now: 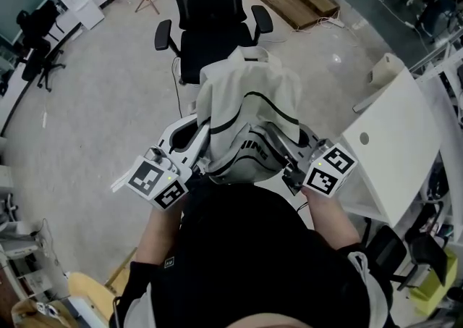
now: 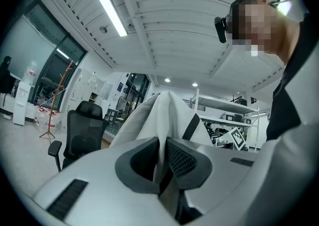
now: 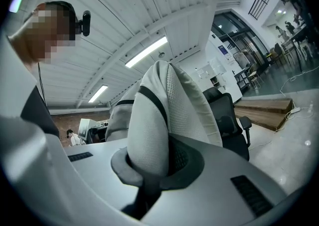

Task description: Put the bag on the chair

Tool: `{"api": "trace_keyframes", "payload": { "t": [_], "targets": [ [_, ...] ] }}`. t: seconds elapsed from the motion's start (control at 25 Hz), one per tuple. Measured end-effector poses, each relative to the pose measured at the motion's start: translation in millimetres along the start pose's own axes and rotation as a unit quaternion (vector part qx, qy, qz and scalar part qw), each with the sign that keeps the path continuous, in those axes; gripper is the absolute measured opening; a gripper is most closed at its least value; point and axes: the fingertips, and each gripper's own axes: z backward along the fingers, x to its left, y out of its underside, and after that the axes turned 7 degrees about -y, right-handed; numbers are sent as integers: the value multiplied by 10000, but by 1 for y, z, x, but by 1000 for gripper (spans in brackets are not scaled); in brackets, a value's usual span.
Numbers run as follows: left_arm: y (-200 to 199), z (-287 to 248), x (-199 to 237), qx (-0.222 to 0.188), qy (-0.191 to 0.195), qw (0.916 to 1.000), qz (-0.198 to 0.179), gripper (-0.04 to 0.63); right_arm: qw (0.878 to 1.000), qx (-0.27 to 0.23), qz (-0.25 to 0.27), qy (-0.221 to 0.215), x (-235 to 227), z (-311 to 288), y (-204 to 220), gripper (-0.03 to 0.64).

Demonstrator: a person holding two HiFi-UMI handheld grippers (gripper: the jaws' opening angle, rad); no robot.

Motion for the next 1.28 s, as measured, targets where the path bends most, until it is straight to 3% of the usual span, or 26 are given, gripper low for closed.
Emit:
{"api": "trace_keyframes", "payload": {
  "t": [0.32,0.64,0.92,1.16,1.28],
  "targets": [
    [11,-20,-8,112,202,9996,178,48,9997,-2,-78,240,-15,16,-2,35],
    [7,-51,17,114,320,9993,130,48,9993,1,-117,357,-44,0,-10,35],
    [-8,-90,88,163,359,9992,112,48,9991,0,-112,402,-91,-64,-33,35],
    [-12,-93,97,103,336,9994,20,48,9993,-8,-38,370,-96,-74,-38,35],
    [-29,-102,153,69,290,9995,51,48,9993,76,-42,367,-113,-129,-51,35]
  ]
}}
